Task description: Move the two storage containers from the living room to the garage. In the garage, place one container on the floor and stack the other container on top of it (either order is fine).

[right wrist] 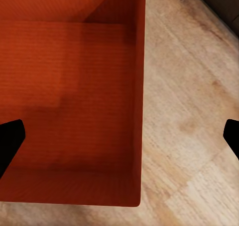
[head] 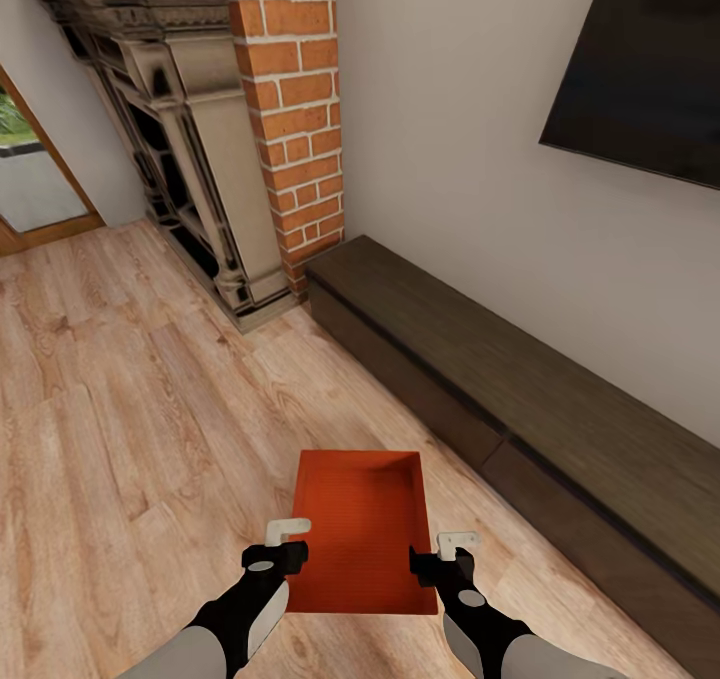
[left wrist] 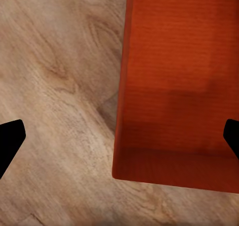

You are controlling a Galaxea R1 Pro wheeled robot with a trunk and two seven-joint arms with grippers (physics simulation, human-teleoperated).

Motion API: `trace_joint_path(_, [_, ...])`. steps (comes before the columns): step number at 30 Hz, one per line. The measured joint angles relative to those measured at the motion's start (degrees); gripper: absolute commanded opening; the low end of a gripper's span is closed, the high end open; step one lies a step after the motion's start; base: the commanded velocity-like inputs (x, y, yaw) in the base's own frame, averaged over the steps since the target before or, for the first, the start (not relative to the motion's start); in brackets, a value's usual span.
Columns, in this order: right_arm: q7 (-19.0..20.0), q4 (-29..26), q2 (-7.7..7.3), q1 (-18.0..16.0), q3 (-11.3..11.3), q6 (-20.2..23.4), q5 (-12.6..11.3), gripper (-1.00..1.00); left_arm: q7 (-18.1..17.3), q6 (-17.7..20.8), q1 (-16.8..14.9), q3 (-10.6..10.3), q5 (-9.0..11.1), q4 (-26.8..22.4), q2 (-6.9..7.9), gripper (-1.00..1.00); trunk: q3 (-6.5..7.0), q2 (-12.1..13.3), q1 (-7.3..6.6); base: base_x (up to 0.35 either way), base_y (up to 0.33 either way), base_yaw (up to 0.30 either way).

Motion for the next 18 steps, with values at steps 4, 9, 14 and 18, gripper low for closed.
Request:
trace_joint_path(4, [0.0,0.0,0.0,0.0,0.0,0.0,0.0,1.0,0.0,0.0,0.0,0.0,0.0,0.0,0.01,1.0,-0.72,-1.6,0.88,0.0,0.0,0.0])
trace_joint_path(9, [0.0,0.0,0.0,0.0,0.0,0.1,-0.1,1.0,0.0,0.0,0.0,0.0,0.0,0.0,0.01,1.0,-1.62,-3.6,1.98,0.0,0.0,0.0])
trace_joint_path(14, [0.0,0.0,0.0,0.0,0.0,0.1,0.0,1.0,0.0,0.0,0.0,0.0,0.0,0.3,0.0,1.0,-2.51,-5.6,3.08,0.0,0.0,0.0])
trace_joint_path(18, [0.0,0.0,0.0,0.0,0.0,0.0,-0.1,1.0,0.0,0.0,0.0,0.0,0.0,0.4,0.01,1.0,-3.23,-7.2,3.95,0.0,0.0,0.0])
